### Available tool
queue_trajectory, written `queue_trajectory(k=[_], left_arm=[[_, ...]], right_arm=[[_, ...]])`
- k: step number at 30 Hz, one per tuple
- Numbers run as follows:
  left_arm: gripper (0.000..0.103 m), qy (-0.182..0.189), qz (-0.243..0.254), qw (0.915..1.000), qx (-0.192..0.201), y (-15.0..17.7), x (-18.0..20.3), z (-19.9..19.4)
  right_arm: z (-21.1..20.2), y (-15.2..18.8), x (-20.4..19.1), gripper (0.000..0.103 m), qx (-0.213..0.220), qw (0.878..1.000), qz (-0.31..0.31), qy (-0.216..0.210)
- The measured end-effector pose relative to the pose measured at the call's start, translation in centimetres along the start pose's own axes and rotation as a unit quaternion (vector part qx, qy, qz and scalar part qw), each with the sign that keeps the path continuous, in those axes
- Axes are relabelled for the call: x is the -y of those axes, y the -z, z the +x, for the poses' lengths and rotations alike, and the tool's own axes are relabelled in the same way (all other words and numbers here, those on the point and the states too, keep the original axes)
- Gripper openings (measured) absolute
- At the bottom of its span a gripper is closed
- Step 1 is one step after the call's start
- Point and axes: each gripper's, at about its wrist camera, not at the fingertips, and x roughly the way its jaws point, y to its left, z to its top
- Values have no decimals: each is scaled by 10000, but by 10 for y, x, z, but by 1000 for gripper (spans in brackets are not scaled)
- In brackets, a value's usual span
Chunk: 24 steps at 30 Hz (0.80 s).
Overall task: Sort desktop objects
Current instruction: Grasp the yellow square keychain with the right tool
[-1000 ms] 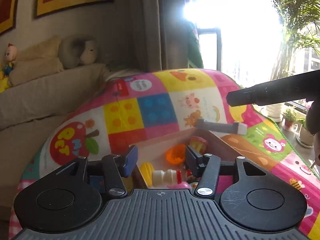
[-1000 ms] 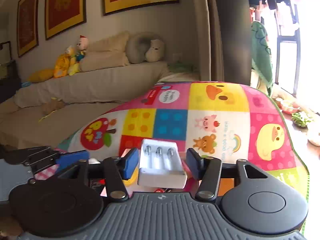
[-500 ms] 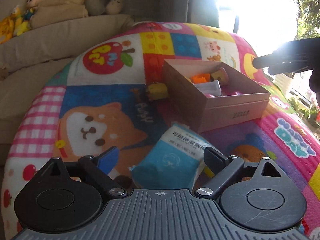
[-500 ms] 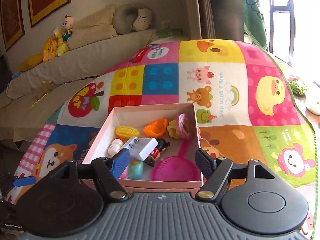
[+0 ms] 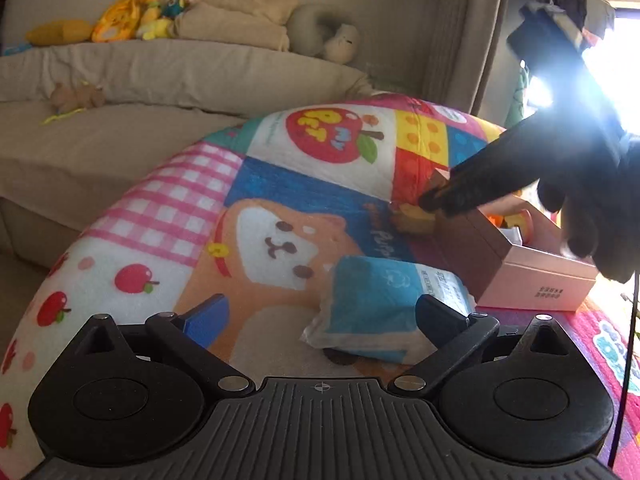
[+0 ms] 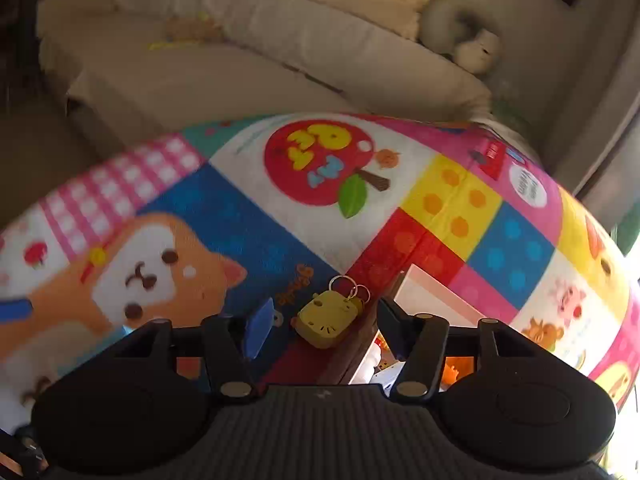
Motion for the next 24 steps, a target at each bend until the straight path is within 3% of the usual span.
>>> queue_trajectory(k=[1,5,7,10,13,16,19,21,24], left_arm=[[102,14,-19,10000,0,0,0,0],[102,56,-38,10000,44,2,0,-1],[102,92,-54,9999,49,3,-1,0],[102,128,-102,9999,46,3,-3,0],[102,125,-208,9997,14,3,-5,0],[102,126,-308,9994,-27,3,-8,1],[102,119,-373,9992,-47,3,-10,1],[102,136,-406,9991,-70,3,-11,2],[102,99,-497,9986,-130,3,-13,4]], right_arm=[[10,1,-13,44,-139,9989,-448,86],[44,10,-44,43,-567,9819,-1726,542],[60,16,-53,43,-768,9664,-2297,861],[78,21,-63,43,-1027,9484,-2845,947],[87,24,-69,23,-897,9409,-3085,1077],[77,21,-65,17,-575,9503,-2859,1087],[32,9,-49,17,-153,9717,-2182,891],[-12,3,-31,17,132,9873,-1479,562],[-78,7,3,17,430,9986,-263,-155]])
